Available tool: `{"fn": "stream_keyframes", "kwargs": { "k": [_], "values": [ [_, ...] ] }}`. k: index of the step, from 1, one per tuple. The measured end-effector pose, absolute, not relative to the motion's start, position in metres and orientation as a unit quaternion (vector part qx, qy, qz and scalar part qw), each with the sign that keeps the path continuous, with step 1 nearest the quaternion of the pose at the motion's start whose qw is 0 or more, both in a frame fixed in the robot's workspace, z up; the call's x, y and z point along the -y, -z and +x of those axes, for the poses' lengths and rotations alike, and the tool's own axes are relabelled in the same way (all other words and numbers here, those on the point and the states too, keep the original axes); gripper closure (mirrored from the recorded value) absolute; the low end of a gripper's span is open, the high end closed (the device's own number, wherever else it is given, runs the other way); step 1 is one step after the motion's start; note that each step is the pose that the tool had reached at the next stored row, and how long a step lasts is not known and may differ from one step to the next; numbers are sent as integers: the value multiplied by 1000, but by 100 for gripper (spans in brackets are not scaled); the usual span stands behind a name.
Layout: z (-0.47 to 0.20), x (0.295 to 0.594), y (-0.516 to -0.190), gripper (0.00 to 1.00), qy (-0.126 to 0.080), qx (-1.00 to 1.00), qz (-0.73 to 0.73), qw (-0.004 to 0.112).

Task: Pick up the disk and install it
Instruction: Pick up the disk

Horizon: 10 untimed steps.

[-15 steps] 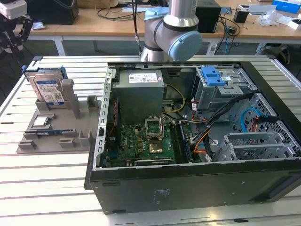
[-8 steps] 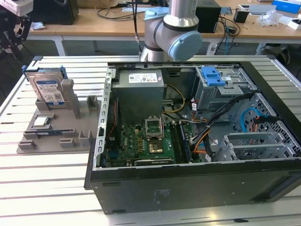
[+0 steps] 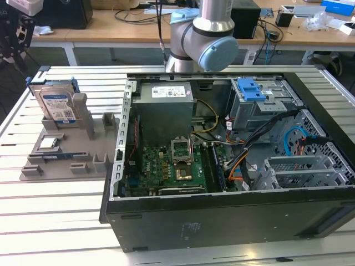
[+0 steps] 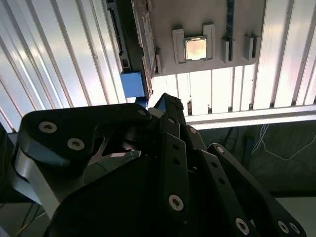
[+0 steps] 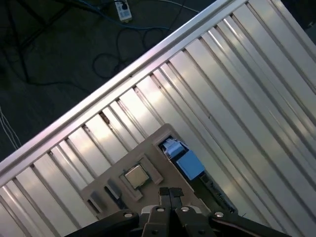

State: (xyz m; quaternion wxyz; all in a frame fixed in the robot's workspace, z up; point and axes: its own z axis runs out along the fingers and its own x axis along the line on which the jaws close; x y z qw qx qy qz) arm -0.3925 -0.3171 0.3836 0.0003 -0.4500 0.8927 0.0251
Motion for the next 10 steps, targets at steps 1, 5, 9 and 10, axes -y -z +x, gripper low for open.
{"fn": "stream_keyframes", "kwargs": {
  "k": [1, 5, 9, 10],
  "values": [
    [-393, 317, -384, 90, -25, -889, -458, 0],
    [-393, 317, -384, 90, -25, -869, -494, -1],
    [-393, 317, -384, 90, -25, -850, -526, -2],
    [-393, 317, -384, 90, -25, -843, -538, -2]
  ]
}}
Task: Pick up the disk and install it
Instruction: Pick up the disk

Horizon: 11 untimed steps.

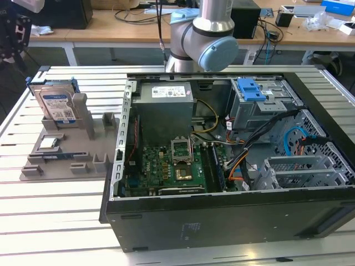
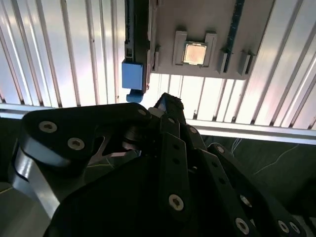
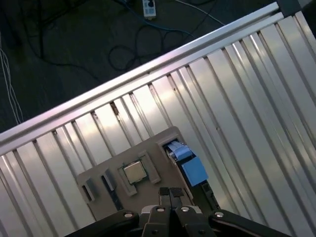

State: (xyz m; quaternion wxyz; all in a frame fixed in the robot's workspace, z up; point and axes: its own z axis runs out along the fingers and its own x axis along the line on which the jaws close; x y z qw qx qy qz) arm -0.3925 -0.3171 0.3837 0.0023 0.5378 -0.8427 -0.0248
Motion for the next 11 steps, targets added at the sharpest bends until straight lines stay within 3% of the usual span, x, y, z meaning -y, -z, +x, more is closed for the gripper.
{"fn": "stream_keyframes", "kwargs": {
  "k": [11],
  "values": [
    [-393, 317, -384, 90, 24, 785, 620, 6]
  ]
}}
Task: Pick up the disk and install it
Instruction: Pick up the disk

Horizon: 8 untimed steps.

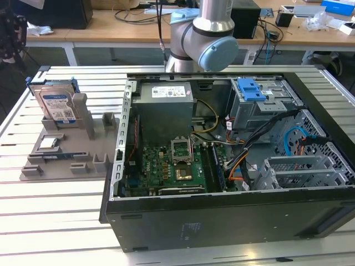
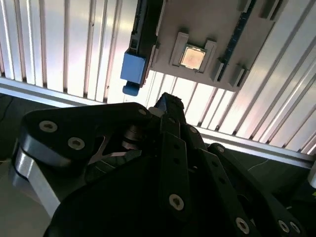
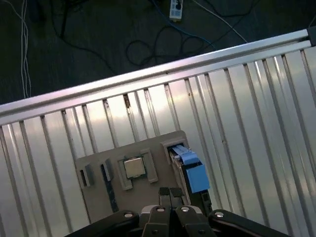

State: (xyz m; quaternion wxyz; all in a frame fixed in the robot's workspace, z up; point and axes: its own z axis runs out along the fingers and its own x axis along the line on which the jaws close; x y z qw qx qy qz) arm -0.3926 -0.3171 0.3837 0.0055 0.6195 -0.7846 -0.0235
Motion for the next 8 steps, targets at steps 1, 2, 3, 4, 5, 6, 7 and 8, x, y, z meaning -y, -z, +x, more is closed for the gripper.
{"fn": "stream_keyframes", "kwargs": {
  "k": [1, 2, 3, 4, 5, 6, 7, 8],
  "values": [
    [-393, 317, -384, 90, 23, 778, 628, 6],
    [-393, 317, -384, 90, 23, 773, 634, 6],
    [-393, 317, -384, 90, 23, 766, 643, 6],
    [-393, 317, -384, 90, 23, 760, 650, 7],
    [-393, 317, -384, 90, 23, 748, 663, 7],
    [-393, 317, -384, 90, 23, 739, 673, 7],
    [-393, 317, -384, 90, 23, 730, 683, 8],
    [-393, 317, -384, 90, 23, 726, 687, 8]
  ]
}}
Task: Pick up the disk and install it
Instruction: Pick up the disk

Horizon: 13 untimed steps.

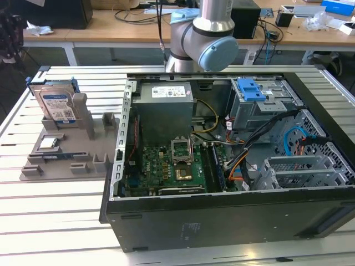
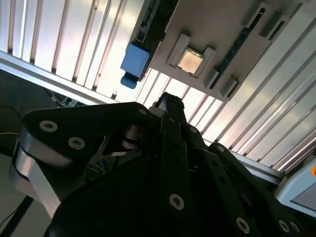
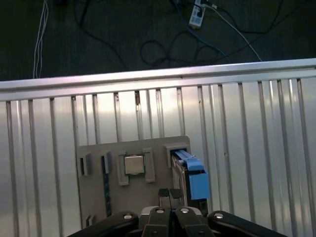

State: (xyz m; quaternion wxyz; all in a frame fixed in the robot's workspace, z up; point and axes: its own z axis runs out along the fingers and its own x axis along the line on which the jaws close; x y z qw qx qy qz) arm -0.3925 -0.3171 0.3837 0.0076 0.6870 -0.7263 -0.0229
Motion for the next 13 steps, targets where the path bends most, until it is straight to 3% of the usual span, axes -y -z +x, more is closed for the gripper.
{"fn": "stream_keyframes", "kwargs": {
  "k": [7, 8, 9, 13],
  "values": [
    [-393, 317, -384, 85, 23, 726, 687, 8],
    [-393, 317, -384, 78, 23, 726, 687, 8],
    [-393, 317, -384, 78, 23, 726, 687, 8],
    [-393, 317, -384, 53, 23, 726, 687, 8]
  ]
}}
